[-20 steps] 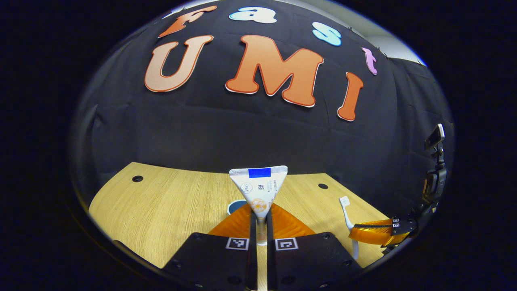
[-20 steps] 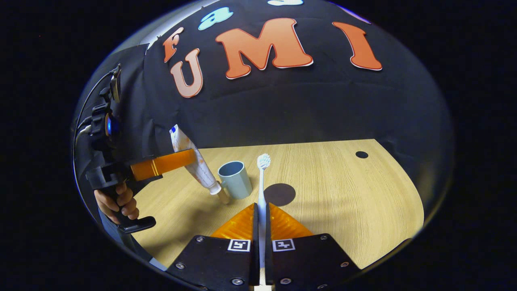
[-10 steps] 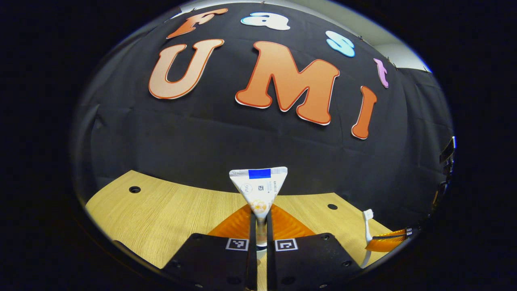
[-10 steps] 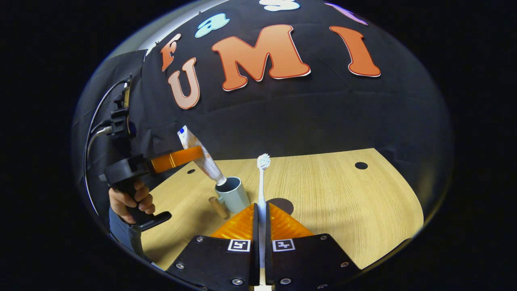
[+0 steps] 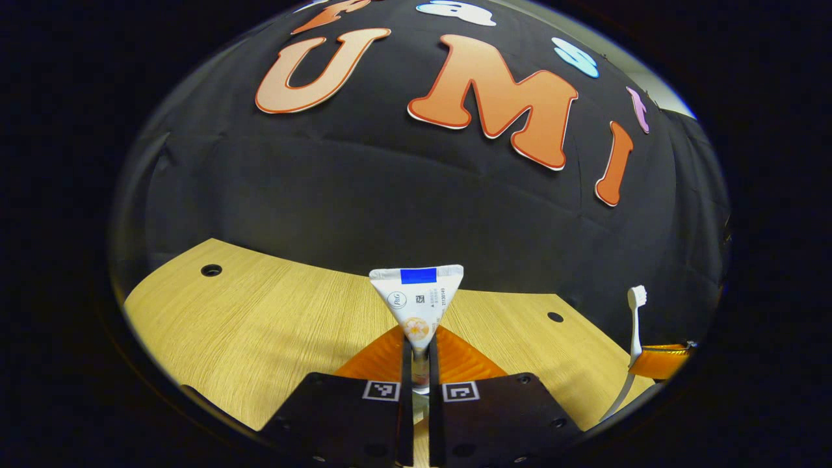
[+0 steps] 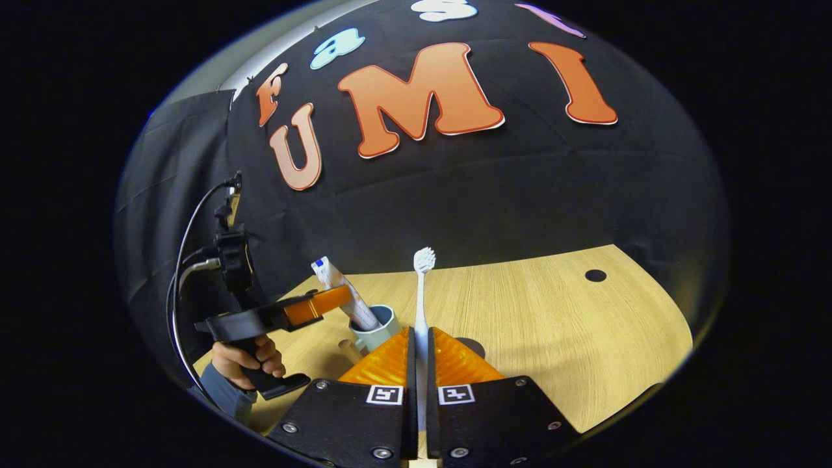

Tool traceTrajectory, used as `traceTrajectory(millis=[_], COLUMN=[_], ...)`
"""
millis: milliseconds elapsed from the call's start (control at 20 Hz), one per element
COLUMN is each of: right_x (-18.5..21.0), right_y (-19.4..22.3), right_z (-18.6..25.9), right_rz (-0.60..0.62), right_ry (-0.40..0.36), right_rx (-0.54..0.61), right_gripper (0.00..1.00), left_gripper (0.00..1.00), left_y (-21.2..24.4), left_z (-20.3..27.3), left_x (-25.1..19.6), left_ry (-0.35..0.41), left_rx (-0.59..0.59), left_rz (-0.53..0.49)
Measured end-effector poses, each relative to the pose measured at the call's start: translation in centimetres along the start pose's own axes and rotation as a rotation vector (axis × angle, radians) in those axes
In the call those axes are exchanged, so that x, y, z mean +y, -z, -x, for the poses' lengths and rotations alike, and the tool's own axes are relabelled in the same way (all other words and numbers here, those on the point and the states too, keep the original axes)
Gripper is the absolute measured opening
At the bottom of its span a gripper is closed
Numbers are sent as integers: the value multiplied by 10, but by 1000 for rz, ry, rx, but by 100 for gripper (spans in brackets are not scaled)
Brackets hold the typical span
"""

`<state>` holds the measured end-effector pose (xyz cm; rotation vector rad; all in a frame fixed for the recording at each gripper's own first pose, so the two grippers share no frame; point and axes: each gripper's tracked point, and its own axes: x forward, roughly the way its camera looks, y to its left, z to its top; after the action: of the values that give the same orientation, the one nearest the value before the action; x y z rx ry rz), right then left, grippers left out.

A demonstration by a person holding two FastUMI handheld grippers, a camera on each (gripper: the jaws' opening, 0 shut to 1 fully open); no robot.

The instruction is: Put the toothbrush and toothpaste on the desktop into the cup, then pick up the cup and place it on the coaster on the desktop.

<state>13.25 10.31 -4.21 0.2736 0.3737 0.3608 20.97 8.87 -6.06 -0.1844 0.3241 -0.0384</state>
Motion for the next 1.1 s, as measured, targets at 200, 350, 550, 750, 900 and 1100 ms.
traceTrajectory(millis=[200, 350, 550, 750, 900, 1100], right_x=[6, 10, 21, 30, 36, 42], right_y=[-13, -19, -28, -38, -46, -58], right_z=[-13, -23, -35, -52, -63, -76], right_rz=[-9, -3, 4, 4, 11, -15], right_ry=[-14, -21, -32, -41, -51, -66], right_rx=[-31, -44, -63, -90, -116, -179], right_gripper=[5, 5, 6, 5, 5, 5], left_gripper=[9, 10, 24, 51, 90, 98], left_y=[16, 29, 36, 26, 9, -13], left_z=[-2, -2, 7, 29, 47, 78], left_x=[0, 0, -11, -14, 3, 27], left_ry=[25, 45, 103, 135, 71, 23], left_rx=[12, 43, 42, -15, -86, -197], left_rz=[-18, -47, -77, -129, -124, -81])
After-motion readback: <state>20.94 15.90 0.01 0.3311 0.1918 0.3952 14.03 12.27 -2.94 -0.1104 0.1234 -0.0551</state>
